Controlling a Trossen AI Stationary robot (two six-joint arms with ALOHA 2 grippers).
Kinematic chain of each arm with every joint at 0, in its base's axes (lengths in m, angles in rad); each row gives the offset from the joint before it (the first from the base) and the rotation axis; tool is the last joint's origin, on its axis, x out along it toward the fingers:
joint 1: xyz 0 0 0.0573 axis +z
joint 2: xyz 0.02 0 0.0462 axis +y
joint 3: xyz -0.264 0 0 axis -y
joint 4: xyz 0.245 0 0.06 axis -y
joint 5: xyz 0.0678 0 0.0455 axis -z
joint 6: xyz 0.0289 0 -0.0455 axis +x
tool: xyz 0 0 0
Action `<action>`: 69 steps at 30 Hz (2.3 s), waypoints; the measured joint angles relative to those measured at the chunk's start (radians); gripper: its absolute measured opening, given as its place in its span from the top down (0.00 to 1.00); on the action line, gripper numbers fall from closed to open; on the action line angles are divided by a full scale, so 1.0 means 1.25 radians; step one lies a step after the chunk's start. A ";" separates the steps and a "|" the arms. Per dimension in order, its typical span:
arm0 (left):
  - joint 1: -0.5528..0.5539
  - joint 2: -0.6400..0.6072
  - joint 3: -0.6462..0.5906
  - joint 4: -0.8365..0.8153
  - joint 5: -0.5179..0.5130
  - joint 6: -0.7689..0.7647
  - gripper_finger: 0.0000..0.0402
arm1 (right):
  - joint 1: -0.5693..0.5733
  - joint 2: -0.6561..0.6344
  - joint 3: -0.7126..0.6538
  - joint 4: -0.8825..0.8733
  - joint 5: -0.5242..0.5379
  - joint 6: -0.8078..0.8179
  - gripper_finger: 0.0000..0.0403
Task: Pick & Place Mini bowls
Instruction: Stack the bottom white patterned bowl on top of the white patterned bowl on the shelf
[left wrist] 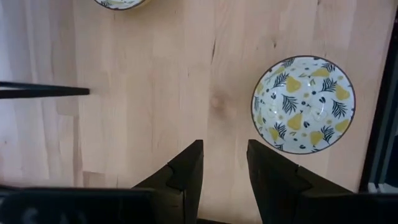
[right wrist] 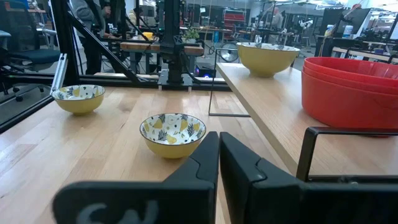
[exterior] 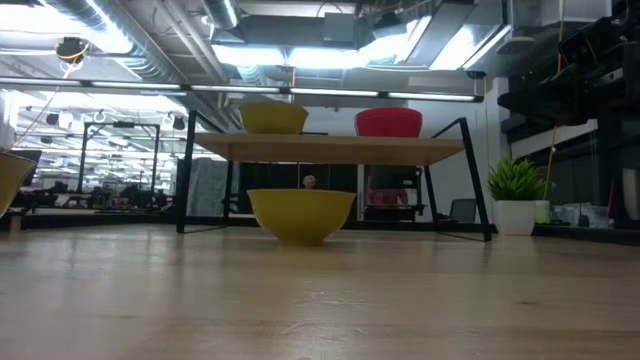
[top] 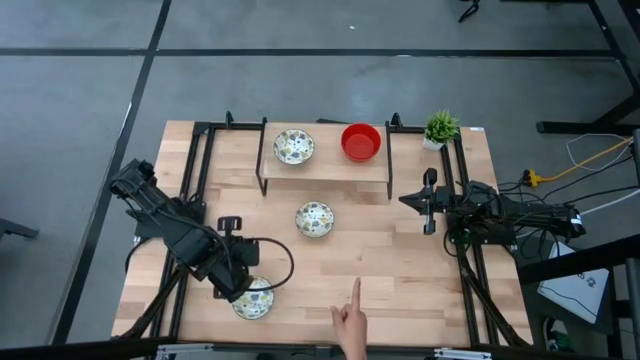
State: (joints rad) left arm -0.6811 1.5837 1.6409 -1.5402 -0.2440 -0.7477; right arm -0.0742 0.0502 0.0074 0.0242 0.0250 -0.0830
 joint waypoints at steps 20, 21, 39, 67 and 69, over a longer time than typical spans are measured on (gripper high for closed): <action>-0.036 0.167 0.000 0.010 0.002 0.054 0.71 | 0.000 0.000 0.000 0.000 0.000 0.000 0.96; -0.036 0.182 0.000 0.019 0.002 0.065 0.71 | 0.000 0.000 0.000 0.000 0.000 0.000 0.96; -0.038 0.218 -0.082 0.164 0.027 0.020 0.71 | 0.000 0.000 0.000 0.000 0.000 0.000 0.96; -0.003 -0.011 -0.489 0.555 0.091 -0.025 0.71 | 0.000 0.000 0.000 0.000 0.000 0.000 0.96; -0.003 -0.011 -0.489 0.555 0.090 -0.020 0.71 | 0.000 0.000 0.000 0.000 0.000 0.000 0.96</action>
State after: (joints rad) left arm -0.6843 1.5700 1.0302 -0.8470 -0.1313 -0.7725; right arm -0.0744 0.0499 0.0071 0.0238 0.0250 -0.0830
